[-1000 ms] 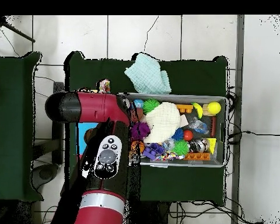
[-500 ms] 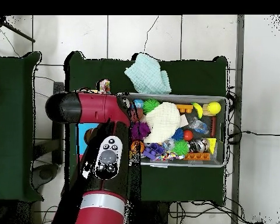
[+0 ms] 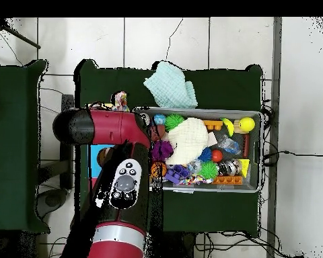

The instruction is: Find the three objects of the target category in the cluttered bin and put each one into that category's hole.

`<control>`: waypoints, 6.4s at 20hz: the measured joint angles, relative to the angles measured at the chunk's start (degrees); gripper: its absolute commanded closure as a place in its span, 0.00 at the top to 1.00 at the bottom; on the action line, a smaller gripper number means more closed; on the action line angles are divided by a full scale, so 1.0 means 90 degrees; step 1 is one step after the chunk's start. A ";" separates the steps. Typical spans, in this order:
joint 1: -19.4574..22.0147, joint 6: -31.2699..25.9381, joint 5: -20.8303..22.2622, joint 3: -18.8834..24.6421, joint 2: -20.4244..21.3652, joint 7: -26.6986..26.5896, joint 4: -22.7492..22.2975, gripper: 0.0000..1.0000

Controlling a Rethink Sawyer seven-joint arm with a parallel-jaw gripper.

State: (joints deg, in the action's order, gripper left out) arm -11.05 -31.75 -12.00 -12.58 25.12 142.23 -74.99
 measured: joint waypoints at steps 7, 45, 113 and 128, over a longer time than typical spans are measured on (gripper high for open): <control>0.0037 0.0014 0.0000 0.0042 0.0028 0.0000 -0.0037 0.00; 0.0461 0.0041 0.0352 0.0361 0.0675 0.0000 -0.0877 0.00; 0.0274 -0.1478 -0.0117 0.0137 -0.1002 0.0000 0.1120 0.00; 0.0329 -0.1751 0.0158 0.0196 -0.1014 0.0000 0.1292 0.00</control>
State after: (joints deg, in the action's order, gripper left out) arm -8.09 -47.50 -10.58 -10.81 16.00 142.23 -63.36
